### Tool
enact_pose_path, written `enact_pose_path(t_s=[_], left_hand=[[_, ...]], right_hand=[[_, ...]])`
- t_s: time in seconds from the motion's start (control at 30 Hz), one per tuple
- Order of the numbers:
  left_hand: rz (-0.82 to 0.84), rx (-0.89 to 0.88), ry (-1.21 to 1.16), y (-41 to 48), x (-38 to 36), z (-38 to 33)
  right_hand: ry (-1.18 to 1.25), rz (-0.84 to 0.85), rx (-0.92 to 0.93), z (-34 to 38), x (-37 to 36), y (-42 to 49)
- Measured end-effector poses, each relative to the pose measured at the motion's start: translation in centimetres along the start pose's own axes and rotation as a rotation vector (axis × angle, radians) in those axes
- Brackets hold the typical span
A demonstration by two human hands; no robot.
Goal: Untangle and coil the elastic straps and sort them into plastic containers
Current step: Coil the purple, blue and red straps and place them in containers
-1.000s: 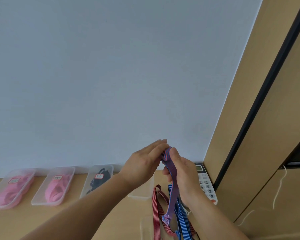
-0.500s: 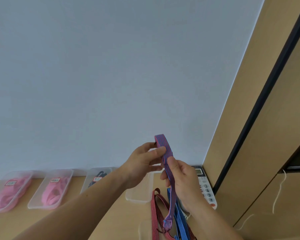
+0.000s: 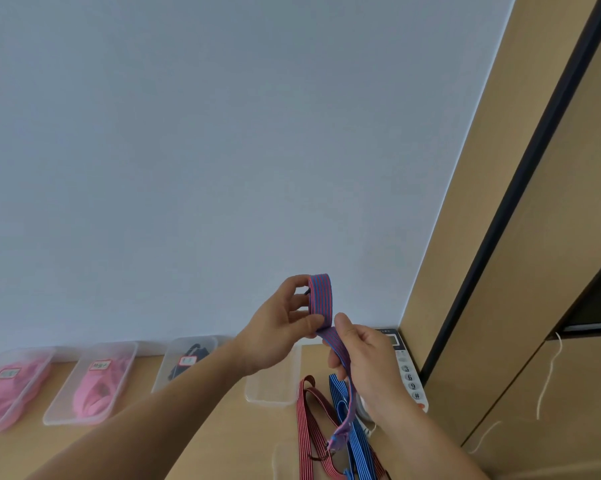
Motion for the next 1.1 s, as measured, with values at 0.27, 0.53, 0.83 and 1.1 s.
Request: enact_pose_path(t_s=[0.27, 0.53, 0.83, 1.1], left_hand=[[-0.003, -0.174, 0.6, -0.6, -0.6, -0.3], [-0.147, -0.388, 1.026, -1.4, -1.1, -1.4], [0.005, 0.263, -0.208, -0.6, -0.4, 1.1], [-0.043, 0.192, -0.208, -0.4, -0.2, -0.1]], right_hand=[[0.132, 0.032, -0.072, -0.7, -0.9, 0.0], [0.126, 0.029, -0.084, -0.2, -1.1, 0.4], [0.096, 0.039, 0.087, 1.3, -1.0, 0.2], [-0.056, -0.007, 0.066, 0.2, -0.6, 0.0]])
Point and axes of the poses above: each hand's wrist, its own y-axis towards the middle knuckle, its own x-axis out of the back of the hand, z = x × y, the point moved 6 cm from there along y, towards the middle knuckle, and after that the axes turned 9 degrees about z, right-handed, at the moved point
